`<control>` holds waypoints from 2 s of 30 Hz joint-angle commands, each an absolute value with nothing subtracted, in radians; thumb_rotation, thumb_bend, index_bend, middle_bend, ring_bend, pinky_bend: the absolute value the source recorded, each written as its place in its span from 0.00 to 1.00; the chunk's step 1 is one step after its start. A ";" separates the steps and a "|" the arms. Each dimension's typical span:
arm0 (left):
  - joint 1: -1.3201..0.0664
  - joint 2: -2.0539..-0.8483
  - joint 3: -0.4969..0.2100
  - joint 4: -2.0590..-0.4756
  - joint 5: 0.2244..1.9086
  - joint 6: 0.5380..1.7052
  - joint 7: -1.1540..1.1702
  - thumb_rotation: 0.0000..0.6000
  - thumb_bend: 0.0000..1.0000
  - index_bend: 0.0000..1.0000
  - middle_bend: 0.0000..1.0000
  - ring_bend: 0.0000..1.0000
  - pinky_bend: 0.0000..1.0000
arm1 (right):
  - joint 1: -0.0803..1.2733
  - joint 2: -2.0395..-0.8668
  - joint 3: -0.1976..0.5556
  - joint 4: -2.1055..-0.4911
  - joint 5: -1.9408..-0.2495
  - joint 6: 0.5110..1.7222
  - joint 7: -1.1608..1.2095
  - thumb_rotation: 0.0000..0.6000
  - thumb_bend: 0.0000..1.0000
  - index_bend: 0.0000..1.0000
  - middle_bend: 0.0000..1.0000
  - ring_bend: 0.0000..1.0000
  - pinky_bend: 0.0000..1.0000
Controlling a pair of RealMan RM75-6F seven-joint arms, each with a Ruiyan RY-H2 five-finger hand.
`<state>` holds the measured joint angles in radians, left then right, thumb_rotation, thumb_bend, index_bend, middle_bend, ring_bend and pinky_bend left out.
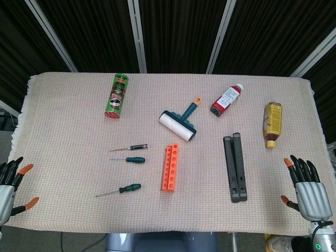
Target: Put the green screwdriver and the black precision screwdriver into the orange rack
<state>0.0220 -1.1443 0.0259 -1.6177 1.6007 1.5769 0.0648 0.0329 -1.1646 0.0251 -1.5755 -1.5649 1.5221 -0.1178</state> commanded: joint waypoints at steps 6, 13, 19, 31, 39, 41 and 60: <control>0.021 -1.141 0.022 -1.622 1.597 1.579 0.064 0.98 0.14 0.19 0.00 0.00 0.00 | 0.022 -1.164 0.024 -1.571 -1.572 1.545 -0.107 1.00 0.00 0.00 0.00 0.00 0.00; 0.018 -1.144 0.015 -1.626 1.589 1.580 0.068 0.98 0.17 0.22 0.01 0.00 0.00 | 0.013 -1.168 0.023 -1.555 -1.575 1.560 -0.085 1.00 0.00 0.00 0.00 0.00 0.00; 0.011 -1.143 0.015 -1.632 1.596 1.572 0.079 0.98 0.20 0.25 0.02 0.00 0.00 | 0.014 -1.168 0.023 -1.549 -1.571 1.553 -0.077 1.00 0.00 0.00 0.00 0.00 0.00; -0.019 -1.145 0.009 -1.645 1.579 1.522 0.102 0.98 0.35 0.31 0.04 0.00 0.00 | 0.022 -1.167 0.031 -1.552 -1.561 1.540 -0.084 1.00 0.00 0.00 0.00 0.00 0.00; -0.080 -1.143 -0.012 -1.676 1.600 1.467 0.118 0.98 0.26 0.40 0.07 0.00 0.00 | 0.017 -1.166 0.030 -1.554 -1.556 1.540 -0.089 1.00 0.00 0.00 0.00 0.00 0.00; -0.113 -1.146 -0.026 -1.678 1.603 1.434 0.135 0.98 0.22 0.40 0.08 0.00 0.00 | 0.018 -1.164 0.029 -1.555 -1.557 1.540 -0.092 1.00 0.00 0.00 0.00 0.00 0.00; -0.489 -1.290 -0.171 -1.659 1.376 0.976 0.309 0.98 0.37 0.38 0.06 0.00 0.00 | 0.003 -1.154 0.025 -1.570 -1.557 1.555 -0.102 1.00 0.00 0.00 0.00 0.00 0.00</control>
